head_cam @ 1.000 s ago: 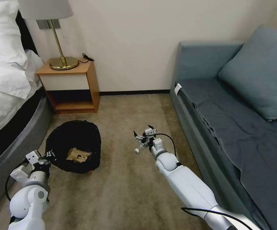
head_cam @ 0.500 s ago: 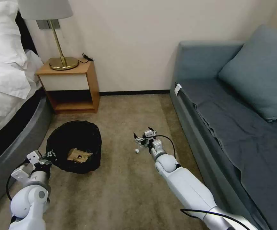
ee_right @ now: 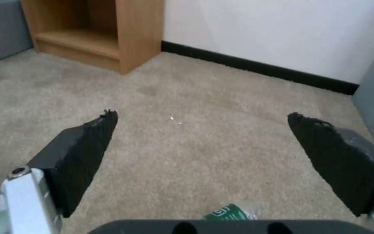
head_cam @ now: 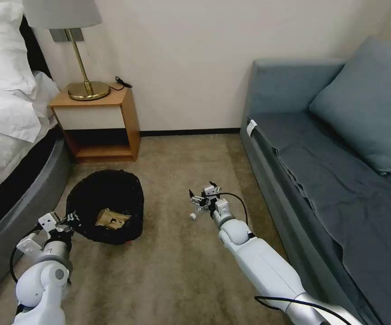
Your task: Pick up the trash bin, then pick up the garbage on the floor and place it into the trash bin.
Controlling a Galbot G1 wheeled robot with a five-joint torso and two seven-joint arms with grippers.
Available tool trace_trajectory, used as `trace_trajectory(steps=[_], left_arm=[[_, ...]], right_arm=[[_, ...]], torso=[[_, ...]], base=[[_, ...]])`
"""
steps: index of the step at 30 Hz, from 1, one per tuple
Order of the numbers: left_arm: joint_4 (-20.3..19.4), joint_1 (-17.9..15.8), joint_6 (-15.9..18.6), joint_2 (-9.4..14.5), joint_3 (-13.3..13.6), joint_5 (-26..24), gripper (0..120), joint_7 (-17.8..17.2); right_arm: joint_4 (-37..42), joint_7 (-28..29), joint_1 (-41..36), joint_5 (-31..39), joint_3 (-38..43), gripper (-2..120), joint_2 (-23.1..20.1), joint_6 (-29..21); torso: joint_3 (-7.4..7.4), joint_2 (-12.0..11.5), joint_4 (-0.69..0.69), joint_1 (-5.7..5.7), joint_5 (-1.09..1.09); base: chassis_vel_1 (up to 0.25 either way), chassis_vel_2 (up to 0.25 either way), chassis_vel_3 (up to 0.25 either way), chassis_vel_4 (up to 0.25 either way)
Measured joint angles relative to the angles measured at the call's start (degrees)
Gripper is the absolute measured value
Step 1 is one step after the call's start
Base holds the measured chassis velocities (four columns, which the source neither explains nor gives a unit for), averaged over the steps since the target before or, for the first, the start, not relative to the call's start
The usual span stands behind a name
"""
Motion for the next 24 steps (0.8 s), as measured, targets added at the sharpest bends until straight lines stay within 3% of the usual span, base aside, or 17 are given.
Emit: trace_trajectory(steps=[24], left_arm=[[-0.9,0.8,0.0,0.1,0.0,-0.4,4,0.1]], right_arm=[[-1.1,0.3,-0.6,0.0,-0.6,100,0.7,-0.3]], torso=[[0.00,0.0,-0.01,0.00,0.00]], base=[[0.000,0.000,0.000,0.000]])
